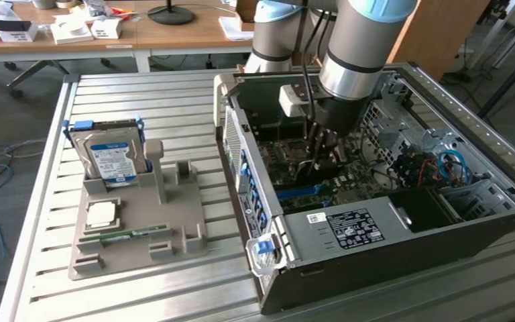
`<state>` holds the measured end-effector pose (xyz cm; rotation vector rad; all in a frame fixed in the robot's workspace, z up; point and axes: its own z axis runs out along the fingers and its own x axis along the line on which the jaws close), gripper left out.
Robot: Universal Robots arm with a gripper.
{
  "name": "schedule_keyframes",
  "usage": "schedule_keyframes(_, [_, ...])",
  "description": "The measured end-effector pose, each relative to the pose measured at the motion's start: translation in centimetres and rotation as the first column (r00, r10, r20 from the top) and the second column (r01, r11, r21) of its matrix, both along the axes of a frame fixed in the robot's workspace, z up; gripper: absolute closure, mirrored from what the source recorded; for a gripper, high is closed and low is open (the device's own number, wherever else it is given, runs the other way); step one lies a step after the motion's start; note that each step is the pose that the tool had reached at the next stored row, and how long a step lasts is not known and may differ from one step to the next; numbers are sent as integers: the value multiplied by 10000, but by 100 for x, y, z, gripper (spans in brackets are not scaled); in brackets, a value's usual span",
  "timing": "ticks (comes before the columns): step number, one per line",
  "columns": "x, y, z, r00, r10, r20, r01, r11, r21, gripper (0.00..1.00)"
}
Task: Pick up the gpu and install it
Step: 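Insert the gpu into the slot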
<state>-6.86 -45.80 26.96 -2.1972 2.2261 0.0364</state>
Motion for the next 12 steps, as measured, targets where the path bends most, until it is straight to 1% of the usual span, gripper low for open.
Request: schedule_keyframes(12, [-25, -33, 0, 10000, 0, 0, 0, 10000, 1, 74])
